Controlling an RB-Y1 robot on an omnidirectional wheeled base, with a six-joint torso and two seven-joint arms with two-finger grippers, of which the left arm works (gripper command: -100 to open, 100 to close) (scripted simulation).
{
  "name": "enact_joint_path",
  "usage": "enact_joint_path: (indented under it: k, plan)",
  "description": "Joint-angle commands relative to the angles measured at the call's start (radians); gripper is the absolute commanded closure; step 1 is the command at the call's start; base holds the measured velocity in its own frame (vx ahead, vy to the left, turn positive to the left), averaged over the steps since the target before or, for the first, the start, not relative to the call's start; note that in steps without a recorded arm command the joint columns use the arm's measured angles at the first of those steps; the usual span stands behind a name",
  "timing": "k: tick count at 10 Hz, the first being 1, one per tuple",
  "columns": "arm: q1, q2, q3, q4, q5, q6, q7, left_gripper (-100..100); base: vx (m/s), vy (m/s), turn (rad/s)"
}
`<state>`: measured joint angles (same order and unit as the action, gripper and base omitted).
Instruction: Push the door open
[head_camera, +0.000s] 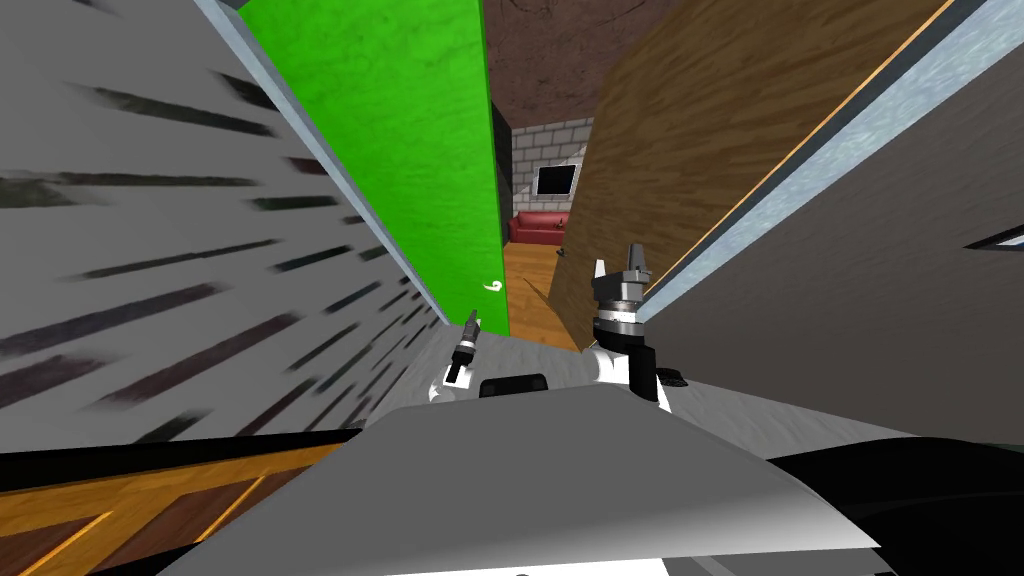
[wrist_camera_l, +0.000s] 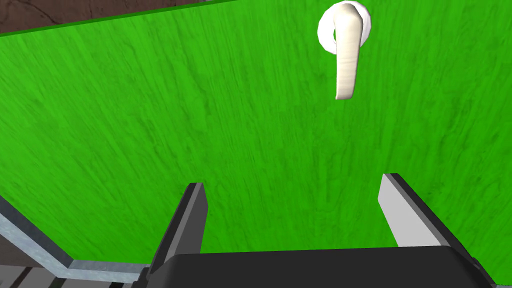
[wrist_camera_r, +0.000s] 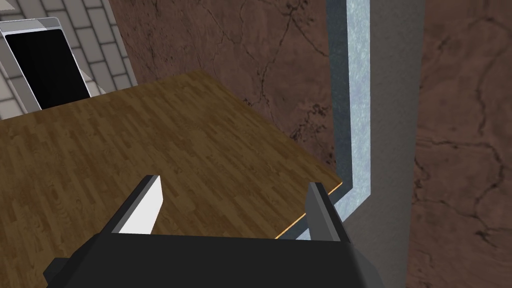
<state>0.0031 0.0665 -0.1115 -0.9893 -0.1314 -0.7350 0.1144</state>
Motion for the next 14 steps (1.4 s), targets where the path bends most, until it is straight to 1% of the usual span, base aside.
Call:
enact_joint_path:
  k: [1, 8, 10, 12, 14]
  plan:
    - [-0.015, -0.004, -0.001, 0.037, -0.001, -0.007, 0.0, -100, 0.11, 0.053, -0.048]
    - [-0.067, -0.026, -0.005, 0.157, -0.006, -0.024, 0.0, -100, 0.078, 0.046, -0.038]
    - [-0.079, -0.032, -0.006, 0.184, -0.007, -0.028, 0.0, -100, 0.079, 0.044, -0.032]
    - [-0.102, -0.045, -0.008, 0.237, -0.009, -0.035, 0.0, -100, 0.11, 0.055, -0.049]
    - [-0.118, -0.057, -0.009, 0.274, -0.011, -0.041, 0.0, -100, 0.099, 0.07, -0.056]
